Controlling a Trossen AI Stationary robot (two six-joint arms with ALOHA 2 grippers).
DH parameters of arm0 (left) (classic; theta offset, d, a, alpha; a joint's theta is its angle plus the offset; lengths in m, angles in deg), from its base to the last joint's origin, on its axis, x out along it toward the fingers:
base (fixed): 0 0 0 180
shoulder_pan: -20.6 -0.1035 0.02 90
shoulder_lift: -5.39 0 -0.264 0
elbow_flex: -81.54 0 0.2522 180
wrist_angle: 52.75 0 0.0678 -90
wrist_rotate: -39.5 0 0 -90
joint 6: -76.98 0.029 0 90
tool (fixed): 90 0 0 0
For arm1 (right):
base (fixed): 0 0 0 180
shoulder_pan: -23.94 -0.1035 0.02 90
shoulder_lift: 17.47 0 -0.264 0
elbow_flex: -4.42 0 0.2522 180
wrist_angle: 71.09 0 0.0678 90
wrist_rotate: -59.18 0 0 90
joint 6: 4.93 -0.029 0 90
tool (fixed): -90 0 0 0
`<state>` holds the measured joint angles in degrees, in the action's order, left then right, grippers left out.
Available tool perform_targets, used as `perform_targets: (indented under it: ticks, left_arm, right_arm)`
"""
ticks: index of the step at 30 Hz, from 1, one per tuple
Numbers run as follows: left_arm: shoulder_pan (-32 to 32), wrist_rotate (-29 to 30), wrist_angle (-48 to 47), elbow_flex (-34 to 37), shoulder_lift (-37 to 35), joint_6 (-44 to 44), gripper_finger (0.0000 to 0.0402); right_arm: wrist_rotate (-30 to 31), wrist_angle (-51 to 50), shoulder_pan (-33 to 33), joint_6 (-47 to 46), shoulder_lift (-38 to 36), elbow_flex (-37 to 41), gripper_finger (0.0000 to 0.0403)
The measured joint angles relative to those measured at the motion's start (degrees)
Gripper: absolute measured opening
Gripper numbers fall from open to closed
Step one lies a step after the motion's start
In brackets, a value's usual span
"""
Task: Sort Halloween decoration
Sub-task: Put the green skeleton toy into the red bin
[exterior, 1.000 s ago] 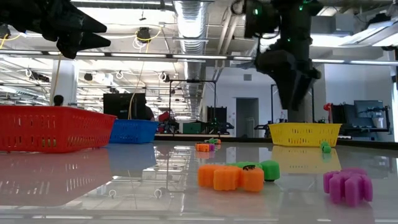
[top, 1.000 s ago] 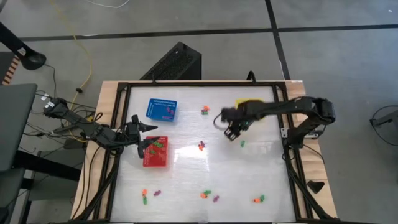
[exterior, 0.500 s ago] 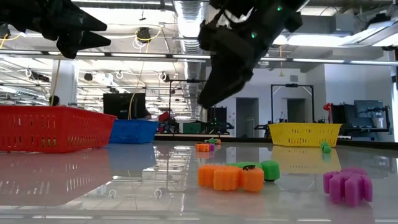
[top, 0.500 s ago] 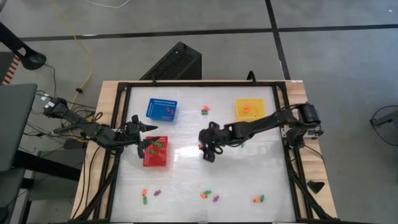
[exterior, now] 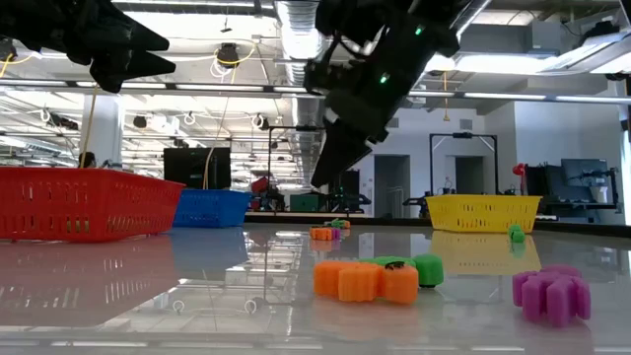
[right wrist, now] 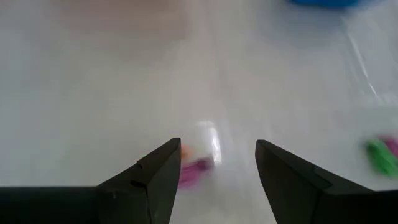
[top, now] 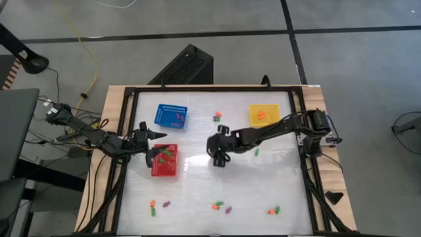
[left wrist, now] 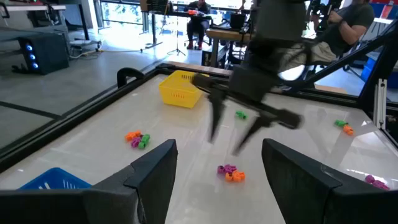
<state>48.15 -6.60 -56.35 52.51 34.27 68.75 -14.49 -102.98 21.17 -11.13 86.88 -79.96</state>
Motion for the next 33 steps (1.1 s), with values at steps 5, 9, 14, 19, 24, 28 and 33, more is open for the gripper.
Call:
perform_targets:
  ticks: [5,9,14,19,24,28,33]
  left_arm:
    - [0.0,0.0,0.0,0.0,0.0,-0.1,0.0226]
    - [0.0,0.0,0.1,0.0,0.0,-0.4,0.0226]
    - [0.0,0.0,0.1,0.0,0.0,-0.5,0.0226]
    - [0.0,0.0,0.1,0.0,0.0,0.2,0.0226]
    - [0.0,0.0,0.1,0.0,0.0,0.2,0.0226]
    - [0.0,0.0,0.2,0.0,0.0,0.2,0.0226]
    - [0.0,0.0,0.4,0.0,0.0,0.0,0.0226]
  right_arm:
    - [2.1,0.0,8.3,-5.8,-0.1,0.0,0.0239]
    - [-5.4,0.2,17.2,-11.3,0.0,0.0,0.0239]
    - [-15.0,0.5,25.3,-13.3,0.0,0.0,0.0239]
    - [-18.3,0.7,25.5,-2.7,0.0,0.0,0.0239]
    - [-18.1,1.0,24.6,5.3,0.4,0.0,0.0239]
    - [-18.2,1.7,24.5,5.6,3.2,0.1,0.0239]
    - [-15.7,2.9,24.6,6.7,8.8,-0.1,0.0236]
